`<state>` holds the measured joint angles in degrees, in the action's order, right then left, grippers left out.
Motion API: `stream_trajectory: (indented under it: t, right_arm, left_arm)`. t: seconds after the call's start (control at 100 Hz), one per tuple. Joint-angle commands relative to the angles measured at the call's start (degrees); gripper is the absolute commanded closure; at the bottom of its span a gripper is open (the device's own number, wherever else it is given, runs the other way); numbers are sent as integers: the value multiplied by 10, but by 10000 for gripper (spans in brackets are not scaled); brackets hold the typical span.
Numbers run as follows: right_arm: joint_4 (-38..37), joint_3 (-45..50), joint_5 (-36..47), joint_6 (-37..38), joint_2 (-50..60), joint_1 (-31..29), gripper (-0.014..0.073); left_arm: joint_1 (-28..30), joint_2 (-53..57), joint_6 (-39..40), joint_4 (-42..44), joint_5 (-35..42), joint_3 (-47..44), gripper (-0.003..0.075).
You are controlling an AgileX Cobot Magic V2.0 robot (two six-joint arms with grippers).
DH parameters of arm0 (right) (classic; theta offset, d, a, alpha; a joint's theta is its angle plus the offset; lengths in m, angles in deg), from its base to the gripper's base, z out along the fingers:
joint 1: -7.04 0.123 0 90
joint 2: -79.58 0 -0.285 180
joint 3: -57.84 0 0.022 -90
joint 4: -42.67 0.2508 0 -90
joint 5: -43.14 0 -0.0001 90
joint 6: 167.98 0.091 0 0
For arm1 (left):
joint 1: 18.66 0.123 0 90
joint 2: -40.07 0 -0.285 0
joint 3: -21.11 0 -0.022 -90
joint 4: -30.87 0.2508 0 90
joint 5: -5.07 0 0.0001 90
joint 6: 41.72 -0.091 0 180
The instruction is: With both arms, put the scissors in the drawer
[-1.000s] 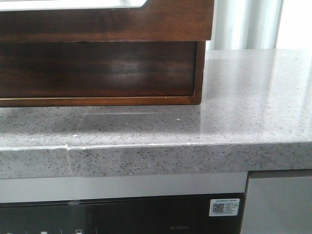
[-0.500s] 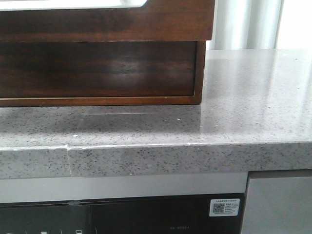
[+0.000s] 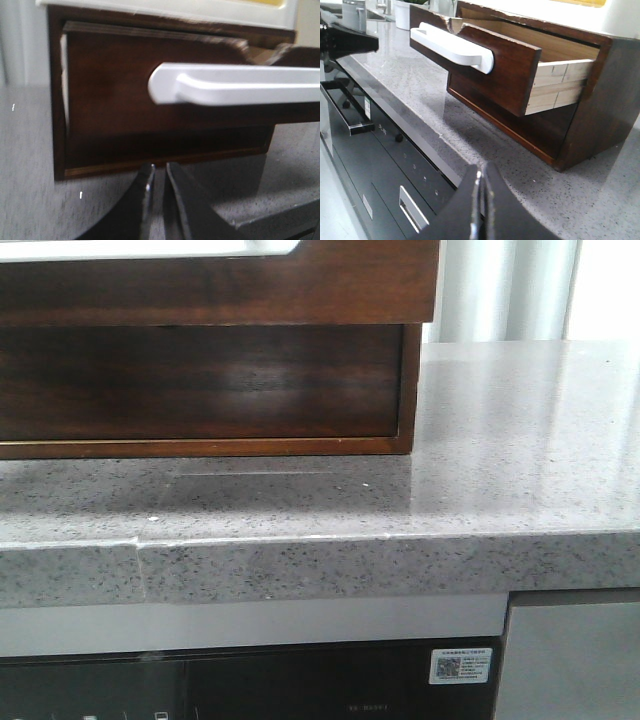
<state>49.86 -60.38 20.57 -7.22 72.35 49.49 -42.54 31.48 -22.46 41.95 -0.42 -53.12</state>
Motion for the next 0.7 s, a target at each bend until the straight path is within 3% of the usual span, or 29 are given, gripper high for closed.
stream_trajectory:
  t: [0.0, 0.15, 0.29, 0.45, 0.69]
  right_arm:
    - [1, -15, 45, -1, 6, 0, 710]
    - [1, -15, 45, -1, 6, 0, 710]
    - [1, -15, 45, -1, 6, 0, 710]
    - [1, -15, 45, -1, 6, 0, 710]
    - [1, -15, 45, -1, 6, 0, 710]
  left_arm:
    - [27, -7, -1, -54, 50, -5, 717]
    - [99, 13, -62, -111, 76, -42, 717]
    - [169, 31, -145, -148, 29, -41, 717]
    - [215, 32, -136, -119, -12, -42, 717]
    - [223, 32, -112, -111, -110, -42, 717]
